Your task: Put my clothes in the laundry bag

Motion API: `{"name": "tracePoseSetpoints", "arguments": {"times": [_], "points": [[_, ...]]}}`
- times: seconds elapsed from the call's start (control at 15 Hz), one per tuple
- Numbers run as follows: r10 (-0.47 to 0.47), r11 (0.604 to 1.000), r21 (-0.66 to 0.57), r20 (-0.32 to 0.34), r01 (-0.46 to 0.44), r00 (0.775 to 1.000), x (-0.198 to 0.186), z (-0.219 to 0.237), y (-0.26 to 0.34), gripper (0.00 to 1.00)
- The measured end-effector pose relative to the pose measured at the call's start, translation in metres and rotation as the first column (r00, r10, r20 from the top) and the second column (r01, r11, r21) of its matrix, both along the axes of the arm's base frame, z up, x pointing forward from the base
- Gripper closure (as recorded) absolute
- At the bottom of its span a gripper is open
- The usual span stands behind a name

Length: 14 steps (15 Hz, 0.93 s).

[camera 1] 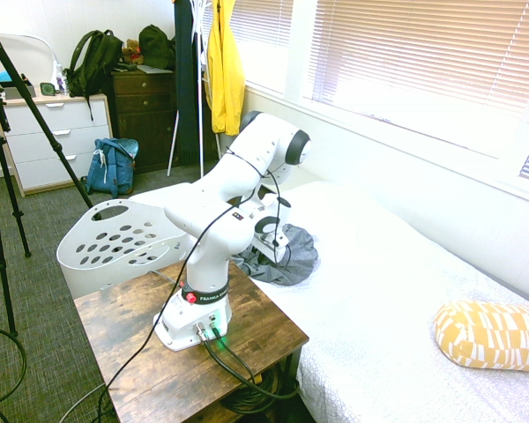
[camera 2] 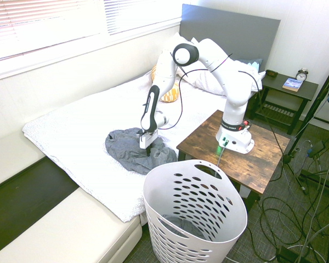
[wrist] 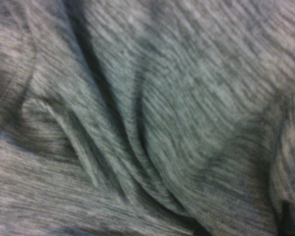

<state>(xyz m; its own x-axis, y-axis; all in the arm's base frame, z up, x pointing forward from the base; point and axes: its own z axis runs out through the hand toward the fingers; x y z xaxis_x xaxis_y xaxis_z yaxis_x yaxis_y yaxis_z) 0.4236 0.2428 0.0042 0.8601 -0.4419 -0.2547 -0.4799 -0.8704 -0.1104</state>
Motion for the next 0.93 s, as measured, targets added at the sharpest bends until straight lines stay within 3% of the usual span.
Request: {"name": "tracePoseSetpoints", "arguments": {"times": [0.2,0.47,0.73,0.93], "points": [[0.011,1.0,0.022,0.035,-0.012,0.999,0.014,0.057,0.017,1.0],[0.038,0.998,0.04,0.138,-0.044,0.99,0.023,0.194,0.087,1.0],[0.08,0.991,0.092,0.209,-0.101,0.975,-0.011,0.367,0.158,1.0],[0.113,0.979,0.131,0.281,-0.155,0.953,-0.061,0.505,0.181,1.0]]}}
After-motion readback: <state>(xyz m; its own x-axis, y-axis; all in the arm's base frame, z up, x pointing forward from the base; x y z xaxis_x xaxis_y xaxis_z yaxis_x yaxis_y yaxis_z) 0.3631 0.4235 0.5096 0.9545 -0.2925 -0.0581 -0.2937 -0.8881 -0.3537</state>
